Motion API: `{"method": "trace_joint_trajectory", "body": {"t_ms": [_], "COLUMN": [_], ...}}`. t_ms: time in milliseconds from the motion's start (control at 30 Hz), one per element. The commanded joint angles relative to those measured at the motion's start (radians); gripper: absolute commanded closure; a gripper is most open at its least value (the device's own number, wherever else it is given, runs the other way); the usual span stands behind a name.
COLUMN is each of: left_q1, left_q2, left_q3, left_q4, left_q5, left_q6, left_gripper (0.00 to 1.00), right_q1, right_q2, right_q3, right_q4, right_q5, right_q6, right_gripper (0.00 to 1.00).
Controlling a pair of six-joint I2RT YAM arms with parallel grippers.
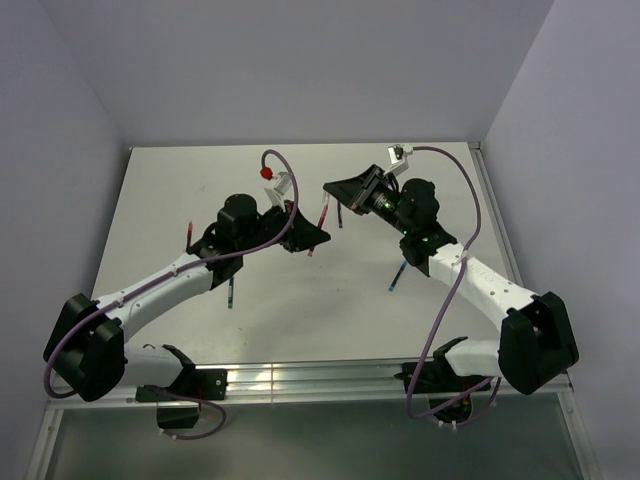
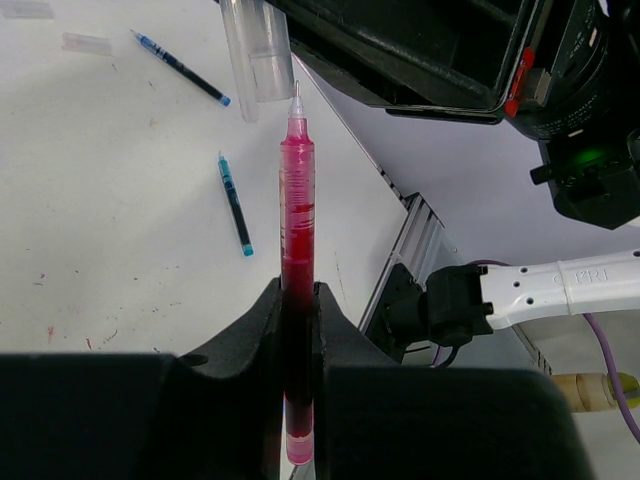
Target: Insert the pens into the pen caps
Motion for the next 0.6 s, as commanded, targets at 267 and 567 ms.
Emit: {"method": "trace_joint_trajectory", "body": {"t_ms": [267,567], "left_q1": [0.007,0.007], "left_q2": [-0.033,-0.017], "left_q3": [0.016,0.017], "left_q4": [0.029,0.030], "left_q5": [0.004,0.028], "left_q6": [0.021,0.018], "left_gripper": [1.00,1.00], "right_q1": [0.001,-0.020], "right_q2": [0.003,-0.002], "right_q3": [0.027,0.036], "right_q4": [0.029,0.014], "right_q5": [0.016,0.026], "right_q6": [-0.016,-0.026], "right_gripper": [1.00,1.00]}}
